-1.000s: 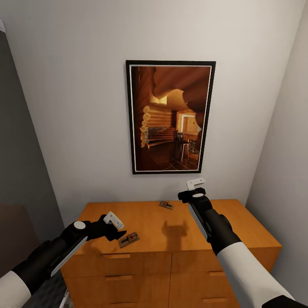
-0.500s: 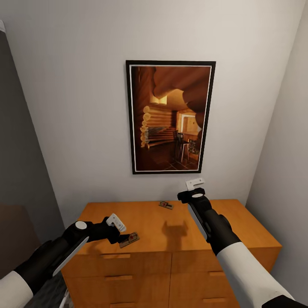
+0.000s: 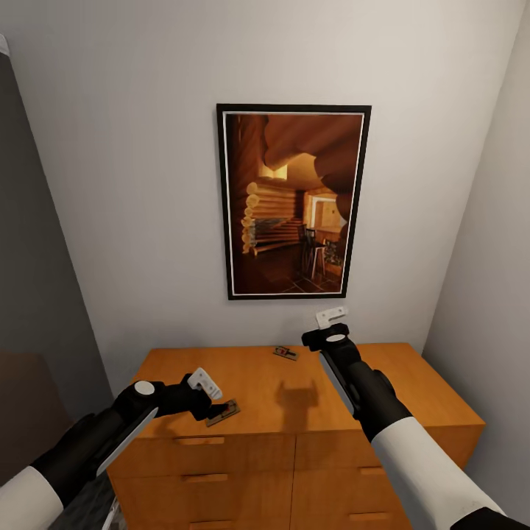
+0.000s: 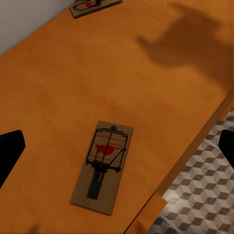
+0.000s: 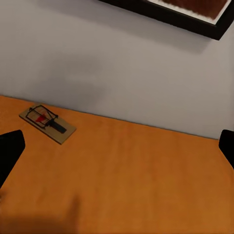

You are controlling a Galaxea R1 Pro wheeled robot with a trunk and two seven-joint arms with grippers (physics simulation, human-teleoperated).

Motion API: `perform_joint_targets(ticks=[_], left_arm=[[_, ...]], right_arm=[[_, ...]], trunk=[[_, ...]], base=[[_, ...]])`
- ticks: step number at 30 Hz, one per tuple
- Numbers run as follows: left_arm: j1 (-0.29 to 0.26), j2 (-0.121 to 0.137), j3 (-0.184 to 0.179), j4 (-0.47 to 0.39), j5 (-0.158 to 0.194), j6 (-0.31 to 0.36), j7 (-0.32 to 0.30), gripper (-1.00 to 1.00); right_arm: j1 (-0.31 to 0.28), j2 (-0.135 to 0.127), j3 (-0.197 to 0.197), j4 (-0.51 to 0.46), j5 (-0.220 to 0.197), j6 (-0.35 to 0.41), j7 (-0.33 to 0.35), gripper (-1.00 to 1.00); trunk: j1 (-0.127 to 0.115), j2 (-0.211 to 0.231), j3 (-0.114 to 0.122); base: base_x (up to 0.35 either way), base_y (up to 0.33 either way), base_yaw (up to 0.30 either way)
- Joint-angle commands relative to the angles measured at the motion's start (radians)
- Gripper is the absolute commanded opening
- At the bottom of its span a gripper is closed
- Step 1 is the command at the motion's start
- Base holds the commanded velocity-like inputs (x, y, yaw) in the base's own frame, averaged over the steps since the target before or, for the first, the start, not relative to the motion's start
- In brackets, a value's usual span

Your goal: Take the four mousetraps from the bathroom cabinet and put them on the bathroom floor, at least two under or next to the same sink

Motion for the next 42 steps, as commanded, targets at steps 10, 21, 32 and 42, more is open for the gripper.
perform_joint_targets(ticks=[10,21,32,42], left_arm=[[-0.001,-0.004,-0.001,0.002,0.009,0.007,-0.001,1.00],[-0.002,0.005,-0.046,0.005,0.006,0.005,0.000,1.00],[-0.001,0.010,-0.047,0.064,0.005,-0.015,0.000,1.00],[-0.002,0.019,-0.042,0.080,0.005,-0.064,0.001,1.00]], right_arm=[[-0.001,0.000,0.003,0.000,-0.001,0.005,-0.004,1.00],[-0.001,0.000,0.003,0.000,0.000,0.005,-0.003,1.00],[-0.001,0.000,0.003,0.000,0.000,0.005,-0.003,1.00],[-0.001,0.000,0.003,0.000,0.000,0.005,-0.003,1.00]], trunk=[[0.000,-0.001,-0.001],[0.000,-0.001,-0.001],[0.000,-0.001,-0.001],[0.000,-0.001,-0.001]], base=[[0.000,0.000,0.000],[0.000,0.000,0.000],[0.000,0.000,0.000],[0.000,0.000,0.000]])
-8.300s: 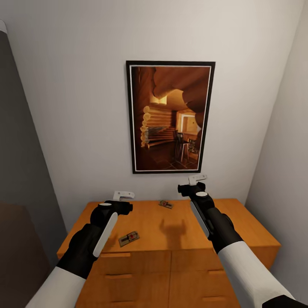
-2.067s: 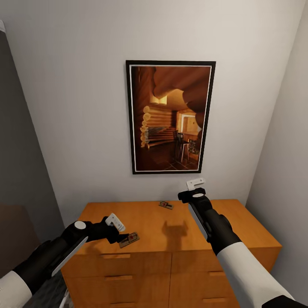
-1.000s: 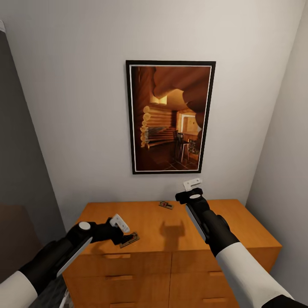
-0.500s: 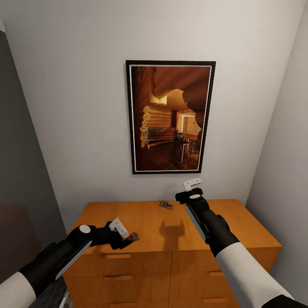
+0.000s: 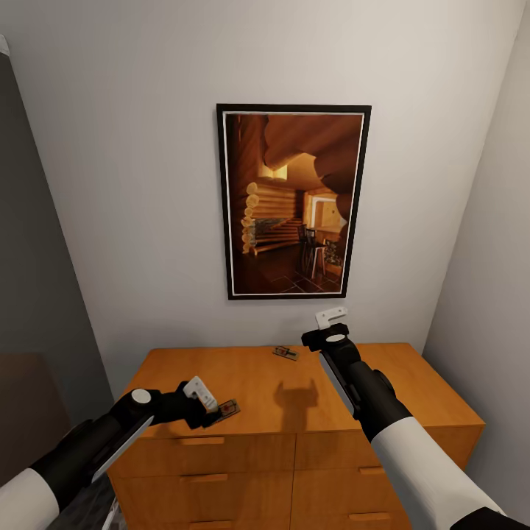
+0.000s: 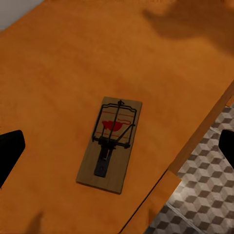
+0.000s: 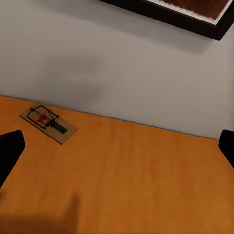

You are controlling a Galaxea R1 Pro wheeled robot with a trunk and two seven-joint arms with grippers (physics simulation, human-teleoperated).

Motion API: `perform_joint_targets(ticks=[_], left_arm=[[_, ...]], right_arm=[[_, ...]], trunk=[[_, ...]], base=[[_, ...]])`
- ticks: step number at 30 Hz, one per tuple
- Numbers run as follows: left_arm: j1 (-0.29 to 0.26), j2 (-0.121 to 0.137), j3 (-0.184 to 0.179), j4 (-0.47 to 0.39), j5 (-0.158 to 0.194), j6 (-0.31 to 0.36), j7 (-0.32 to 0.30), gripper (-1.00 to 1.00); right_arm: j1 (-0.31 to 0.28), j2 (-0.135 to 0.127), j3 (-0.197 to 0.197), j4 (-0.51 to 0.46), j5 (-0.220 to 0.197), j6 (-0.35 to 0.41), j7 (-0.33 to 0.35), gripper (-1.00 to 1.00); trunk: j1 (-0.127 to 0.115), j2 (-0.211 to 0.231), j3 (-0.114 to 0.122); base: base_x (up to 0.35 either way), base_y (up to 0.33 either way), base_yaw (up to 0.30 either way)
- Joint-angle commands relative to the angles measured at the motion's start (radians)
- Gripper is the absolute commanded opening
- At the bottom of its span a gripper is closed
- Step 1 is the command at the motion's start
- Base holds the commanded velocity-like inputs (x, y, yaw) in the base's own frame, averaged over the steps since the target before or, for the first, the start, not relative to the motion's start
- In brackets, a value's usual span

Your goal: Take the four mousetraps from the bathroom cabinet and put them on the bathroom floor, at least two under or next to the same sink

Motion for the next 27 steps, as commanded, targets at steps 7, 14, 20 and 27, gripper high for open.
perform_joint_targets(ticks=[7,14,20,27], left_arm=[[0.000,0.002,0.014,0.000,0.010,-0.015,0.003,1.00],[-0.001,0.003,0.026,0.000,0.011,-0.020,0.001,1.00],[0.000,-0.001,0.026,0.000,0.010,-0.021,0.001,1.00],[0.000,-0.002,0.026,0.000,0.010,-0.021,0.001,1.00]], right_arm=[[-0.001,0.000,0.002,-0.001,-0.001,0.005,-0.005,1.00],[-0.001,0.000,0.002,0.001,-0.001,0.005,-0.005,1.00],[-0.001,0.000,0.002,0.002,-0.001,0.005,-0.005,1.00],[-0.001,0.000,0.002,0.006,-0.001,0.005,-0.005,1.00]], trunk=[[0.000,-0.001,-0.001],[0.000,-0.001,-0.001],[0.000,-0.001,-0.001],[0.000,-0.001,-0.001]], base=[[0.000,0.001,0.000],[0.000,0.135,0.000],[0.000,0.062,0.000],[0.000,0.012,0.000]])
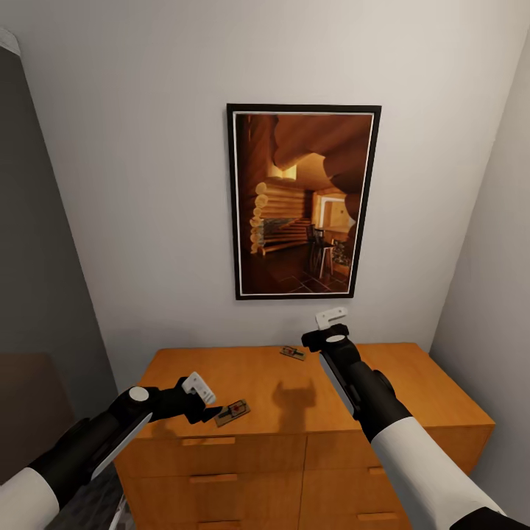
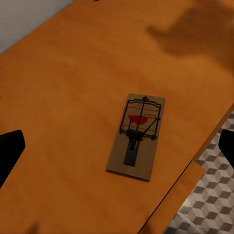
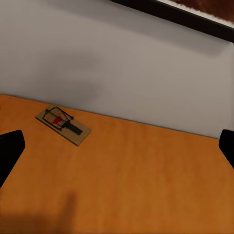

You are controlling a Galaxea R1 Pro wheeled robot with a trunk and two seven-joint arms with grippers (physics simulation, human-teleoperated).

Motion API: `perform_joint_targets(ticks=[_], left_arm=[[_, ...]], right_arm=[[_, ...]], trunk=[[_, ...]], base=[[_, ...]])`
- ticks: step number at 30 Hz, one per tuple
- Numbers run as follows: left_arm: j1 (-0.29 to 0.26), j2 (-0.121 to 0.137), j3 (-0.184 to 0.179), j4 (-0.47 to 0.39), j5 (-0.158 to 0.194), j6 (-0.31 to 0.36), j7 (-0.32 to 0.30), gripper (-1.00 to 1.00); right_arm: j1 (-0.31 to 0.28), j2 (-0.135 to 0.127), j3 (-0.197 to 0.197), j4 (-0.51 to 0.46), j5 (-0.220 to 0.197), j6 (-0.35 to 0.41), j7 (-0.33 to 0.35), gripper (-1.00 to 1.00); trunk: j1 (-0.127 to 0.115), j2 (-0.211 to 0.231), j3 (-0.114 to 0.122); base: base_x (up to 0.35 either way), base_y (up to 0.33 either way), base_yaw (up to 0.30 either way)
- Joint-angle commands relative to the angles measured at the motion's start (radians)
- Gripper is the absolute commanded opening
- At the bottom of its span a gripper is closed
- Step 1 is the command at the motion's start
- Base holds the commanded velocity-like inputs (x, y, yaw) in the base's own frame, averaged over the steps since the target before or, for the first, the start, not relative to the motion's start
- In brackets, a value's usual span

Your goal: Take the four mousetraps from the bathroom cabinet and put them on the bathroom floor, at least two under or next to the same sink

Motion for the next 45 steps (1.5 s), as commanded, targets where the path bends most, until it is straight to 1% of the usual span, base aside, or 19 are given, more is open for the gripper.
perform_joint_targets(ticks=[1,12,23,41,45], left_arm=[[-0.001,0.001,-0.002,-0.001,0.011,0.009,0.002,1.00],[-0.001,-0.006,-0.003,-0.001,0.010,0.008,0.004,1.00],[-0.001,-0.008,-0.006,-0.001,0.010,0.011,0.004,1.00],[0.000,-0.009,-0.018,-0.001,0.013,0.011,0.004,1.00],[0.000,-0.010,-0.023,-0.001,0.003,0.010,0.004,1.00]], right_arm=[[-0.001,0.000,0.002,0.000,0.000,0.005,-0.005,1.00],[-0.001,0.000,0.003,0.007,0.001,0.005,-0.005,1.00],[-0.001,0.000,0.002,0.011,0.001,0.006,-0.004,1.00],[-0.001,0.000,0.002,0.017,0.001,0.006,-0.005,1.00],[-0.001,0.000,0.002,0.018,0.001,0.006,-0.005,1.00]], trunk=[[0.000,-0.001,-0.001],[0.000,-0.001,-0.001],[0.000,-0.001,-0.001],[0.000,-0.001,-0.001],[0.000,-0.001,-0.001]], base=[[0.000,0.004,0.000],[0.003,0.001,0.000],[0.125,0.000,0.000],[0.009,0.000,0.000],[0.000,0.000,0.000]])
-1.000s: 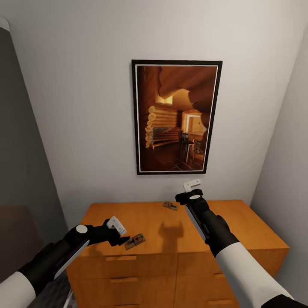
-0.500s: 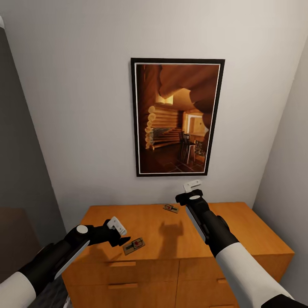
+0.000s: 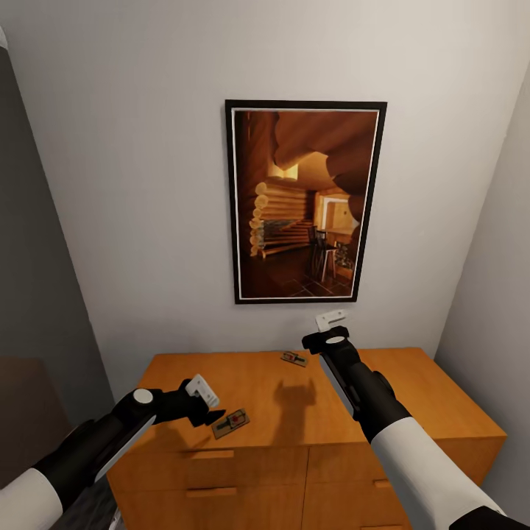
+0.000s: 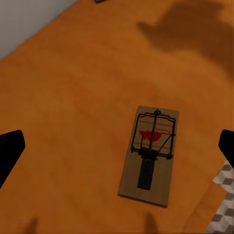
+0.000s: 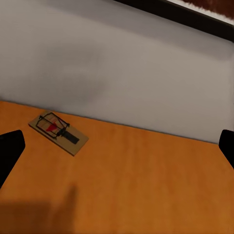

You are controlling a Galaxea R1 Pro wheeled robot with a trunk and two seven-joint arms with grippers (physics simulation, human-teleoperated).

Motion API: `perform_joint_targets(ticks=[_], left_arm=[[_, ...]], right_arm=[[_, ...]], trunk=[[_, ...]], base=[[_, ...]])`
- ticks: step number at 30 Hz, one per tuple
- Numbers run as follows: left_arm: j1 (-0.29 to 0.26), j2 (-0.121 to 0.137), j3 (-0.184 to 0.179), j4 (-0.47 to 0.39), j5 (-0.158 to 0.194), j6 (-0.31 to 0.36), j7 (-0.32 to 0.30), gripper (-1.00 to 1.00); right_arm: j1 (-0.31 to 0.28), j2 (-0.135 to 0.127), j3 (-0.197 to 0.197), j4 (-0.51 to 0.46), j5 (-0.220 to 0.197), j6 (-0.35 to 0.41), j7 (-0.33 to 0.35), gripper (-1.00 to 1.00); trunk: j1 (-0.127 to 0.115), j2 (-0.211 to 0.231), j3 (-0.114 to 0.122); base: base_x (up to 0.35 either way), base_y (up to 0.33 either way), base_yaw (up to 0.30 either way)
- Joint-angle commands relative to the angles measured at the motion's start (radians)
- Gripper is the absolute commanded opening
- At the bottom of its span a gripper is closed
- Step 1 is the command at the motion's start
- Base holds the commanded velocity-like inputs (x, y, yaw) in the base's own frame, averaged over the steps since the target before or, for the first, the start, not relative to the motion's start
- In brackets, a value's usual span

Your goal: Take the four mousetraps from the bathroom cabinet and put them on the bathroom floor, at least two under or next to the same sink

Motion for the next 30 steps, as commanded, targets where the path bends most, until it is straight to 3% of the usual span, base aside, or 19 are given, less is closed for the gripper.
perform_joint_targets(ticks=[1,6,11,30], left_arm=[[-0.001,0.001,-0.003,-0.001,0.003,0.009,0.002,1.00],[-0.001,-0.002,-0.007,-0.001,-0.068,0.010,0.002,1.00],[-0.001,-0.009,-0.006,-0.001,-0.100,0.011,0.002,1.00],[-0.001,-0.017,-0.004,-0.001,-0.111,0.011,0.002,1.00]], right_arm=[[0.000,0.000,0.002,0.000,0.000,0.005,-0.005,1.00],[0.000,0.000,0.002,0.000,0.000,0.006,-0.005,1.00],[0.000,0.000,0.002,0.000,0.000,0.006,-0.005,1.00],[0.000,0.000,0.002,0.012,0.001,0.005,-0.004,1.00]], trunk=[[0.000,-0.001,-0.001],[0.000,-0.001,-0.001],[0.000,-0.001,-0.001],[0.000,-0.001,-0.001]], base=[[0.000,0.000,0.000],[0.000,0.000,0.000],[0.000,0.000,0.000],[0.000,0.000,0.000]])
